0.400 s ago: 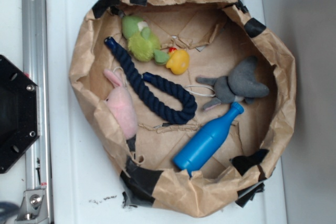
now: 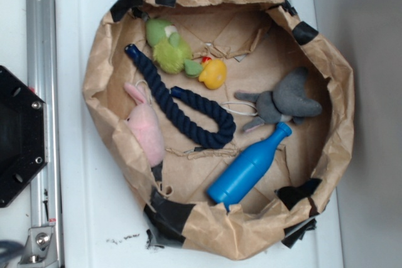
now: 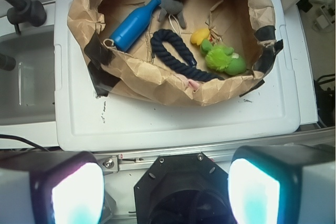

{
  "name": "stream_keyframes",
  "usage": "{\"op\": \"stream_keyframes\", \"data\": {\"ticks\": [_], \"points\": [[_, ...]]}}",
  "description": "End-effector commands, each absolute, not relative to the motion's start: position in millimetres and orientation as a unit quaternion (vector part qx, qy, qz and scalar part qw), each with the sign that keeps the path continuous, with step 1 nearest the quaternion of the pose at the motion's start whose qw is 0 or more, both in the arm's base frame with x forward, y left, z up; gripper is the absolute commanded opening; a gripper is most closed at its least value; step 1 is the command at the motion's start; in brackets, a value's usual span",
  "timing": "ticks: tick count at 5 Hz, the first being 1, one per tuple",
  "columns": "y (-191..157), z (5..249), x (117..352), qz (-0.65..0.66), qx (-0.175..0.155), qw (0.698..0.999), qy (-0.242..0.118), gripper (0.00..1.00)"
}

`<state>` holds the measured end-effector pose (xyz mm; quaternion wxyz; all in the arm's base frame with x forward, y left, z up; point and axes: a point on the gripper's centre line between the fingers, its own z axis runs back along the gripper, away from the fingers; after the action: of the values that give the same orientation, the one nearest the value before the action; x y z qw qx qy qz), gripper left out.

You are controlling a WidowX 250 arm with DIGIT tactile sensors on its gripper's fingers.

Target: Grab the green animal.

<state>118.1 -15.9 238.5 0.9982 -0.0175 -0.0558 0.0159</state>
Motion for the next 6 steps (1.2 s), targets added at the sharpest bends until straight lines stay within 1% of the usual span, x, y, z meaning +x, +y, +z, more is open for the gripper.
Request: {"op": "stream_keyframes", "data": {"ticks": [1, 2, 3, 4, 5, 6], "points": [[13.2, 162.7, 197.5, -0.098, 0.005, 0.988, -0.121, 1.0], [19.6, 131.7, 220.7, -0.138, 0.001, 0.989, -0.05, 1.0], [29.5, 93.6, 221.5, -0.151, 0.024, 0.988, 0.025, 1.0], [48.6, 70.9, 213.0, -0.164, 0.021, 0.985, 0.057, 1.0], [82.4, 47.2, 216.8, -0.169, 0.065, 0.982, 0.051, 1.0], [105.0, 16.3, 227.1, -0.196, 0.092, 0.976, 0.007, 1.0]]}}
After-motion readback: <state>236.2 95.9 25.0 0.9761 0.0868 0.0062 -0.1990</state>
